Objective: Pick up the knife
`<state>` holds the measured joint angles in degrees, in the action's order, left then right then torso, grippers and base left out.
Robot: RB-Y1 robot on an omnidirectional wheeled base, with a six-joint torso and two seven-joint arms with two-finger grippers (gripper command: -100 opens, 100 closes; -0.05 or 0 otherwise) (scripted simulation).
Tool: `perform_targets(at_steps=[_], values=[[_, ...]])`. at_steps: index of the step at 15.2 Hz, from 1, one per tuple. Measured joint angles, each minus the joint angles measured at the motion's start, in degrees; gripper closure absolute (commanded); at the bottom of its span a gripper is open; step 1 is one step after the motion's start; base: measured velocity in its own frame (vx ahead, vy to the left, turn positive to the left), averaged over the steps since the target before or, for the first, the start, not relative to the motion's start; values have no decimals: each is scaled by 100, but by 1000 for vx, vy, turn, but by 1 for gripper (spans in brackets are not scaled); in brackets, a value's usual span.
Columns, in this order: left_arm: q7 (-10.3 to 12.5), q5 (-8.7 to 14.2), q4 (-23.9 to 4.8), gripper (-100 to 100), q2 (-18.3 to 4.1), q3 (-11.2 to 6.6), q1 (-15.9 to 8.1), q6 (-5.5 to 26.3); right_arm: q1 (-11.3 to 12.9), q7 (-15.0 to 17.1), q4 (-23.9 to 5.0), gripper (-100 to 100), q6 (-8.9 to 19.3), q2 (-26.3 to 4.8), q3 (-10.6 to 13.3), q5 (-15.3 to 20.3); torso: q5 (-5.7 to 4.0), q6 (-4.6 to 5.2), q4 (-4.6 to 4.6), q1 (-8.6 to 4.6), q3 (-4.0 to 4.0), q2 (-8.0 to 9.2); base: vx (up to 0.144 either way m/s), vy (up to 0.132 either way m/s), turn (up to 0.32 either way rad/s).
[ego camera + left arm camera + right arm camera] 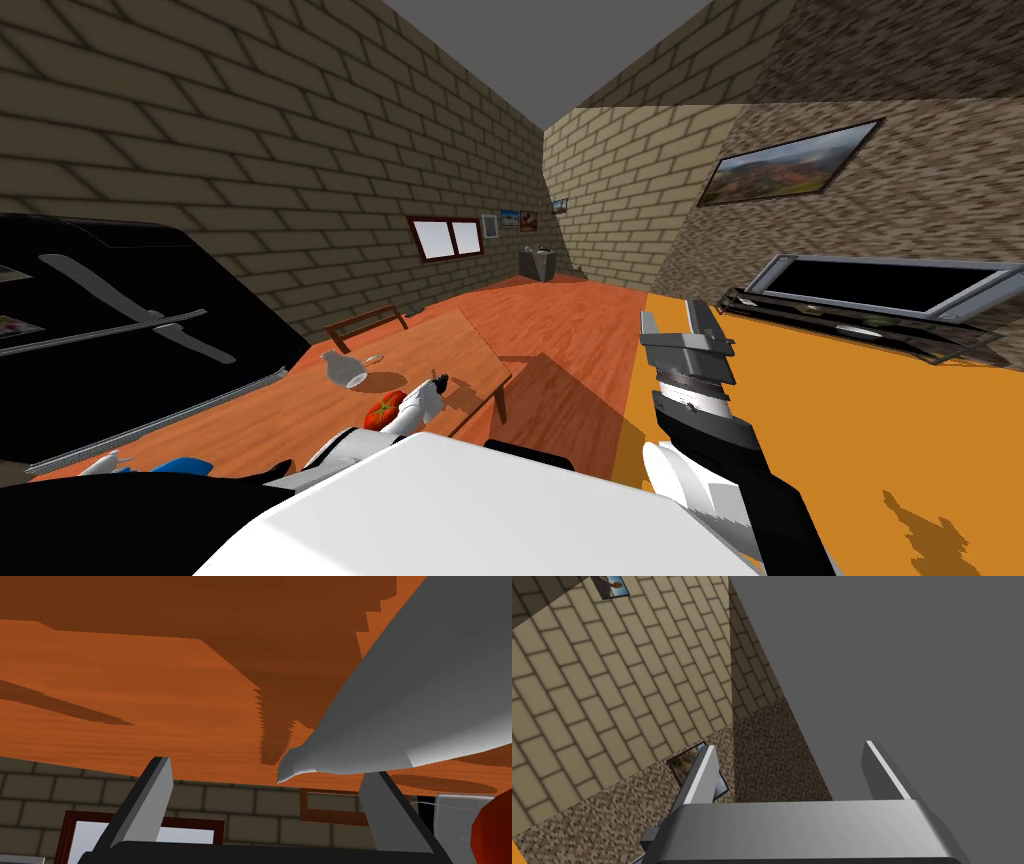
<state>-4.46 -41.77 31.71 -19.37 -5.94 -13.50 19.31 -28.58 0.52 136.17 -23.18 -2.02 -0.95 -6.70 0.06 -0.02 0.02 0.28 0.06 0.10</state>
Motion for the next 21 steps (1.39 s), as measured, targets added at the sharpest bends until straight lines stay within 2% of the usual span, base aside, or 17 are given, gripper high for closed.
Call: perform_targets(at_steps=[3, 5, 6, 7, 12, 15, 18, 20, 21], values=[[132, -281, 160, -100, 205, -156, 51, 187, 0, 0, 0, 0, 0, 0, 0, 0, 2, 0, 1, 11, 3, 5, -35, 108, -99], [314, -601, 136, -100, 338, -283, 16, 275, 0, 0, 0, 0, 0, 0, 0, 0, 3, 1, 1, 16, 4, 6, -34, 116, -96], [338, -651, 213, -100, 398, -328, 46, 338, 0, 0, 0, 0, 0, 0, 0, 0, 3, 0, 1, 16, 3, 6, -18, 64, -32], [335, -654, 238, 100, 410, -336, 54, 365, 0, 0, 0, 0, 0, 0, 0, 0, 2, -1, 1, 5, 1, 2, -7, 25, -4], [310, -669, 227, 100, 397, -327, 63, 390, 0, 0, 0, 0, 0, 1, 1, 0, 10, -2, 7, -12, 2, -3, 3, -8, 23], [242, -417, 121, 100, 229, -193, 24, 219, -1, 0, 0, 0, 0, 2, 2, 0, 4, -6, -3, -61, -9, -19, 44, -136, 118], [145, -201, -17, 100, 79, -75, -18, 52, -1, 0, 1, 0, 0, 2, 1, 0, 2, -4, -3, -55, -9, -17, 21, -95, 67], [4, 72, -45, 100, -55, 43, -18, -48, -1, 0, 1, 0, 0, 2, 1, 0, 0, -9, -4, -54, -9, -15, 23, -119, 134], [-5, 109, -212, 100, -151, 100, -94, -157, -1, 0, 1, 0, 0, 2, 1, 0, -3, -10, -5, -59, -10, -17, 28, -108, 99]])
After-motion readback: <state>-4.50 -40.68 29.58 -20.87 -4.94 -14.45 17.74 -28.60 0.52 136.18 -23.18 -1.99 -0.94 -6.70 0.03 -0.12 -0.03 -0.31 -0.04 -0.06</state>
